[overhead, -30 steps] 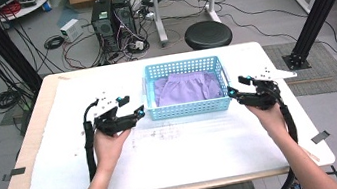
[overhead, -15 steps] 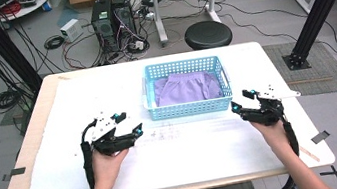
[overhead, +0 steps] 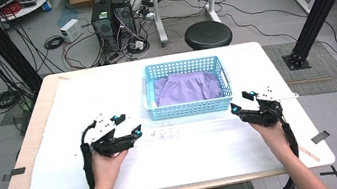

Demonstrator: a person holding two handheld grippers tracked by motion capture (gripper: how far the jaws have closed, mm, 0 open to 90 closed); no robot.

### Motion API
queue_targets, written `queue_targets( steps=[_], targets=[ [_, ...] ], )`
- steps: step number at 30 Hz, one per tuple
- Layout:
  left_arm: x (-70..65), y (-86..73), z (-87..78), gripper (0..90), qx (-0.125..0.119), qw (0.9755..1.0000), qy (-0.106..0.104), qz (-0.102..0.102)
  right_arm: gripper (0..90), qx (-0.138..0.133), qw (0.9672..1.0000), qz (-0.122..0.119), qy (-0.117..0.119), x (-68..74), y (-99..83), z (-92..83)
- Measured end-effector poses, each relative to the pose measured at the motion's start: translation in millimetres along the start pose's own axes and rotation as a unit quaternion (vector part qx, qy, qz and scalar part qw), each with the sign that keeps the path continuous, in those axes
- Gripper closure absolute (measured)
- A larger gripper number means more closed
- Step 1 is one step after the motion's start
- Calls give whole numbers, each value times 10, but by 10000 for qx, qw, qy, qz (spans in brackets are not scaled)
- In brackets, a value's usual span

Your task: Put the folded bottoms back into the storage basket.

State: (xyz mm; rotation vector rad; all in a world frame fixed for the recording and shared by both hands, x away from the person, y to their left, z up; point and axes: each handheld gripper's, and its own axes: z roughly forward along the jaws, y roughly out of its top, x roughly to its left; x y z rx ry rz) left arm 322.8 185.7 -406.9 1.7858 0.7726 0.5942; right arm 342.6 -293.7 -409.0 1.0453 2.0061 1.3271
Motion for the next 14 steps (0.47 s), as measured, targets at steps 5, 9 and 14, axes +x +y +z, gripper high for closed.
queue_targets(
  steps=[5,9,14],
  targets=[
    [-7,-6,4,301,15,10000,1,16,342,6,10000,24,1,-5,-7,5],
    [5,-13,-11,301,33,10000,16,16,340,18,10000,32,-1,-17,-14,11],
    [20,-19,-31,301,39,10000,78,4,323,103,9999,53,-16,-35,-36,23]
  ],
)
